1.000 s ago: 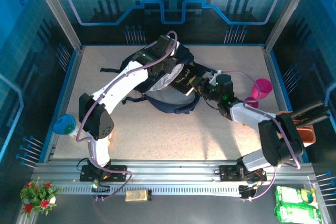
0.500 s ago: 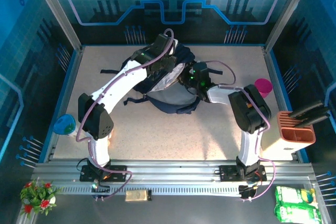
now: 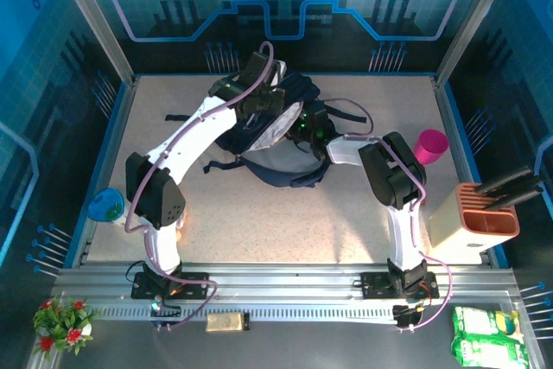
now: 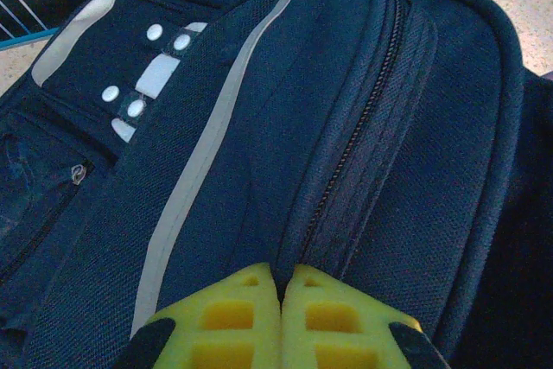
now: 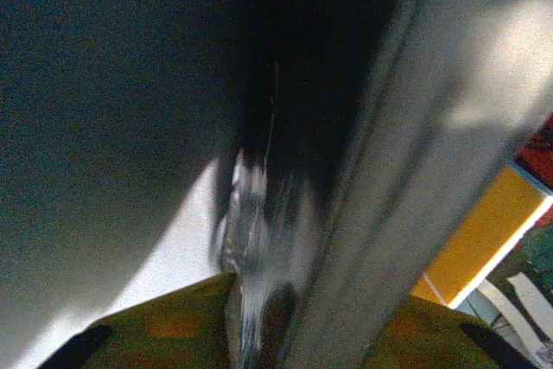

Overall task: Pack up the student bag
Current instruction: Place the book in the student bag, then close the student bag at the top-center of the table.

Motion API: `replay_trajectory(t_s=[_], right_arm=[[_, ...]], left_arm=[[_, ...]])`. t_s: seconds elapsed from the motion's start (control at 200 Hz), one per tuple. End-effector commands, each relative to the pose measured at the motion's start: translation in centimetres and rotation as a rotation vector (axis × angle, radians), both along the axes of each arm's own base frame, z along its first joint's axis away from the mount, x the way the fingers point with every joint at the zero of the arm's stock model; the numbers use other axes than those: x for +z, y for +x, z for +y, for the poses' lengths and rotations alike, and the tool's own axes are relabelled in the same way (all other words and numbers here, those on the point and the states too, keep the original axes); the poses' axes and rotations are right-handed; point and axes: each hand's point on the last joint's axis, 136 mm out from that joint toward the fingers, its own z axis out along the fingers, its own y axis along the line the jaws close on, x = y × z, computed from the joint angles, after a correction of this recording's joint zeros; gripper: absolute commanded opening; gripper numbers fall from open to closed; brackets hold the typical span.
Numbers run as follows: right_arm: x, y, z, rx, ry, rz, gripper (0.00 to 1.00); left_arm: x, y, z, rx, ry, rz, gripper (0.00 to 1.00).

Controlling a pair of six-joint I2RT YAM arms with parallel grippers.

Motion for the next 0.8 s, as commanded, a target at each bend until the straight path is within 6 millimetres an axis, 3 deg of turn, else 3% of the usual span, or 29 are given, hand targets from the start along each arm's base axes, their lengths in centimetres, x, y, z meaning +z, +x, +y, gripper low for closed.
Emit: replay_trajectory(t_s=[0.0,0.235,0.395,0.415,0.45,0.6,0.665,0.795], right_arm=[[0.3,-0.7,0.5,0.043,-0.007,0.018,0.41],[1.7,-4.3,-4.1,0.023,-0.056,0.031,0.68],[1.4,-7.7,-8.3,-0.027,-0.115,0.056,0.72],[2.1,-7.8,-8.7,-0.032,-0.118,0.04,0.72],[1.2,-8.8,-9.7,-0.044,-0.147,0.062,0.72],[2.4,-11.2,-13.4,-0.127,-0.251,0.034,0.74],[3.2,-12.2,-14.9,-0.167,-0.316,-0.001,0.81],[4.3,-14.1,-18.0,-0.249,-0.427,-0.034,0.89]], left_arm=[[7.9,0.4,0.1,0.024,-0.157,-0.171,0.0],[6.9,0.3,0.2,0.01,-0.177,-0.138,0.0],[5.3,0.0,-0.6,-0.032,-0.185,-0.096,0.0],[5.0,0.0,-0.7,-0.034,-0.185,-0.085,0.0],[4.5,-0.1,-1.0,-0.045,-0.188,-0.068,0.0],[2.5,-0.6,-2.0,-0.08,-0.23,-0.005,0.0],[1.6,-1.0,-2.5,-0.086,-0.252,0.033,0.14],[0.9,-2.0,-2.6,-0.071,-0.295,0.097,0.23]])
